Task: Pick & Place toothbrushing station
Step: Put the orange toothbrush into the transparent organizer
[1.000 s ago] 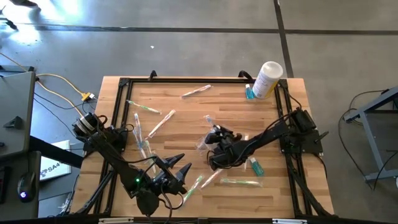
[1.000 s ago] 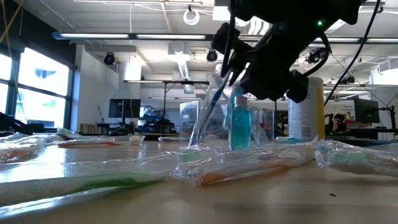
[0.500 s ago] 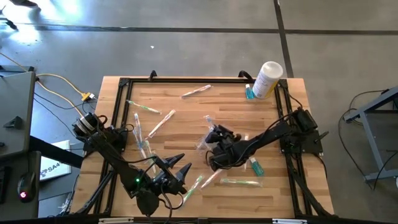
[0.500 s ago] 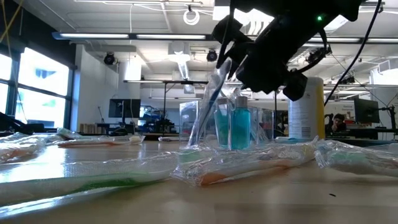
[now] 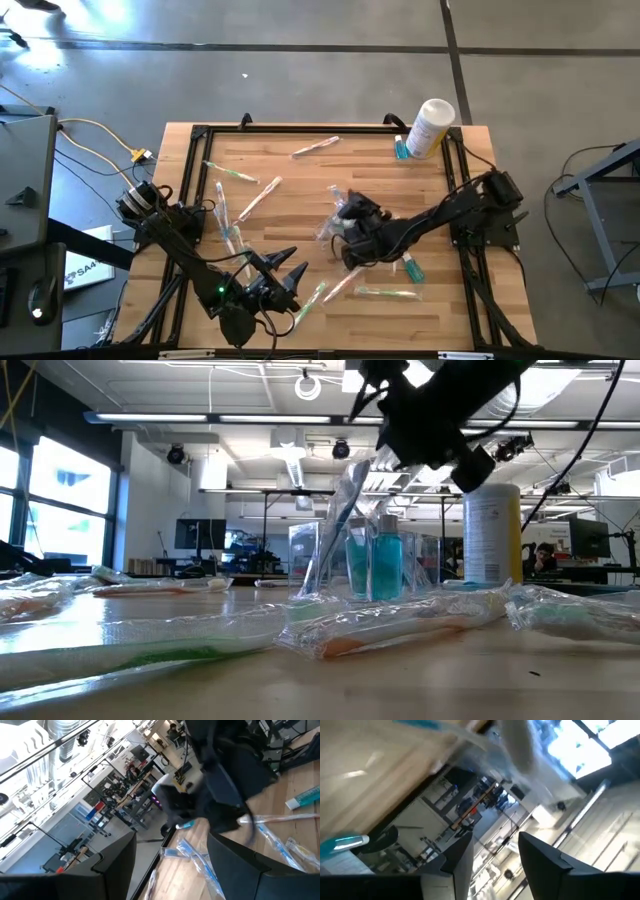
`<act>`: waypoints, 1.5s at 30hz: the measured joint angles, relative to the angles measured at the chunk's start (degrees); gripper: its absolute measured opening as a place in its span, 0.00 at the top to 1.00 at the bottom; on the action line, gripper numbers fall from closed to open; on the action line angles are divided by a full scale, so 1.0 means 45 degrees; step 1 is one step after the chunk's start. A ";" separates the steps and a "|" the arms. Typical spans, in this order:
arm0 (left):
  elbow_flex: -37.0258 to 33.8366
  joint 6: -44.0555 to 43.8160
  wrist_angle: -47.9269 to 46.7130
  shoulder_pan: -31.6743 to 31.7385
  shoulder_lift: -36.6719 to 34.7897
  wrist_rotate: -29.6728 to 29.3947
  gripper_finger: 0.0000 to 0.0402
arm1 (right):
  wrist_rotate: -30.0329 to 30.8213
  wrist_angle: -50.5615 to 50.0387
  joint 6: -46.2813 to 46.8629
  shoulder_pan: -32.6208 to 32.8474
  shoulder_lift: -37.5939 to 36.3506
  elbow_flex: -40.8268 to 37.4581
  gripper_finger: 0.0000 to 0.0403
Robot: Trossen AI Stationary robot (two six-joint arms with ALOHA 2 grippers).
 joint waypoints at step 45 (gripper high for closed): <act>-0.0002 -0.1314 -0.1617 0.0000 -0.0010 0.4881 0.41 | -1.0583 -0.8548 2.3924 -0.0710 -0.8175 -0.0148 0.63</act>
